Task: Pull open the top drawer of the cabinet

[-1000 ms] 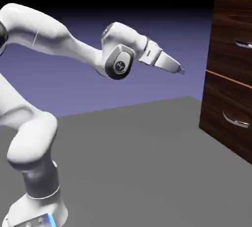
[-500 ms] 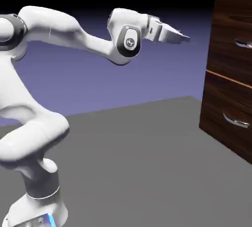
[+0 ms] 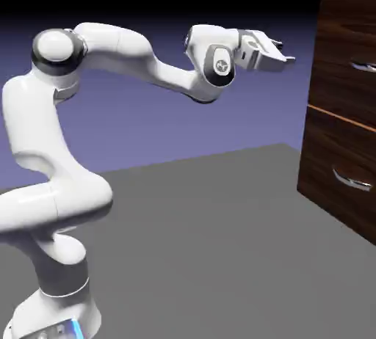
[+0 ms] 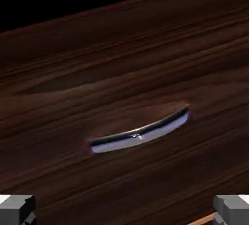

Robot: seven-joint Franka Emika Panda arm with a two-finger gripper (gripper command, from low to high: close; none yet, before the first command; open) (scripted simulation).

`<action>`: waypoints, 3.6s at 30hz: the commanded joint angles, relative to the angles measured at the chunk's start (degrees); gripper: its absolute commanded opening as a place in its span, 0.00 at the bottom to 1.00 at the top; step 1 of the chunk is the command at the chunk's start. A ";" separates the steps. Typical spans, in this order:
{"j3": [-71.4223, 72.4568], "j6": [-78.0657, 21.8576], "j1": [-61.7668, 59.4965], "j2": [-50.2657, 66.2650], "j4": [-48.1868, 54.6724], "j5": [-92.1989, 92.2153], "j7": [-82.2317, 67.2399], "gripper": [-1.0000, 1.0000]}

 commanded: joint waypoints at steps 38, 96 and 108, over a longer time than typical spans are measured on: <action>62.66 10.54 -64.74 -0.21 40.45 5.21 42.97 0.50; -57.77 -2.05 40.91 63.24 65.38 36.82 28.09 0.50; -82.69 -4.66 62.76 76.37 70.54 43.36 25.01 0.50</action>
